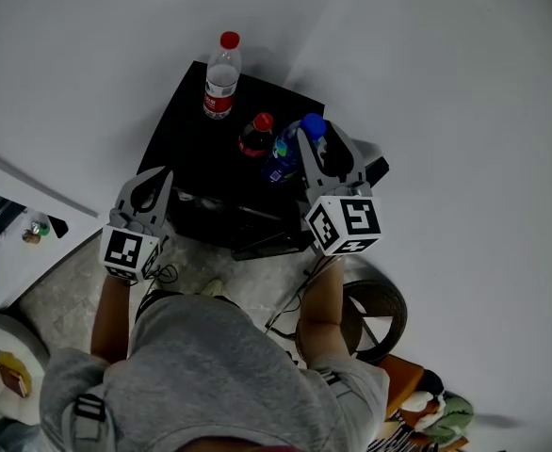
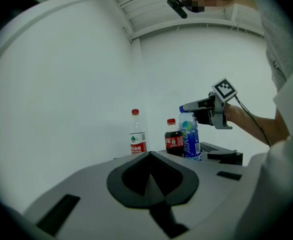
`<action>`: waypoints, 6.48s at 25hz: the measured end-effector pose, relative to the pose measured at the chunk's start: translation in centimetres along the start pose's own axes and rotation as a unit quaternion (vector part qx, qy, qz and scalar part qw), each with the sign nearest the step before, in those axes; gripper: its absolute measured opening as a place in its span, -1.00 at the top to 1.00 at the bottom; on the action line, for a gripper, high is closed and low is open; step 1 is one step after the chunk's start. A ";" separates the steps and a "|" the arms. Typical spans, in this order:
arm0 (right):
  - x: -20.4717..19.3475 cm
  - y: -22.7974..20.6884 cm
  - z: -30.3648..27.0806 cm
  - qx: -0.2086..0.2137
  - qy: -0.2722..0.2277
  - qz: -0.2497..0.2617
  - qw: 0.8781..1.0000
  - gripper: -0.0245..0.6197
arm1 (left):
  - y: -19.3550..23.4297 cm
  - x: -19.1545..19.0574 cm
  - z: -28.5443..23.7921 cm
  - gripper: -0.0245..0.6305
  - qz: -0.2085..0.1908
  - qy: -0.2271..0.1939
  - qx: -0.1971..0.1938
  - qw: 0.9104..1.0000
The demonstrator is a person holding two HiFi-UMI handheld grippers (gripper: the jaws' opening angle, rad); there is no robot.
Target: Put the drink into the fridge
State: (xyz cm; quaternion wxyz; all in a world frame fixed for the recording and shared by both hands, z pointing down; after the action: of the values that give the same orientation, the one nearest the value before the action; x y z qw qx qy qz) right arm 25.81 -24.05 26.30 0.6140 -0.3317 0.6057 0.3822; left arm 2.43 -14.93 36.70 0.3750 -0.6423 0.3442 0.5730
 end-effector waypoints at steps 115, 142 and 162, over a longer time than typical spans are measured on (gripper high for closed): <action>-36.1 17.3 -3.8 -0.024 0.039 0.017 0.999 0.35 | 4.7 -22.8 6.9 0.91 0.040 0.071 -0.050 0.995; -28.2 19.2 2.6 -0.045 0.054 -0.011 0.997 0.33 | 2.3 -15.2 8.5 0.91 0.024 0.028 -0.094 0.995; -14.9 18.3 11.3 -0.135 0.044 -0.008 0.990 0.68 | -0.8 -3.0 9.3 0.91 0.009 -0.008 -0.155 0.988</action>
State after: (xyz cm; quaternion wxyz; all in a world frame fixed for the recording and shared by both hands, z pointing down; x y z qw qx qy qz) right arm 15.79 -6.29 42.72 0.5392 -0.4334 0.5724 0.4403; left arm -1.66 -6.42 39.22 0.2690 -0.6848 0.2537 0.6280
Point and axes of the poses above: the fingertips, and each gripper's own axes: z backward along the fingers, y to its left, x out of its top, the point moved 2 cm from there along z, backward along the fingers, and after that the axes turned 6 degrees about -x, right-handed, at the moved point
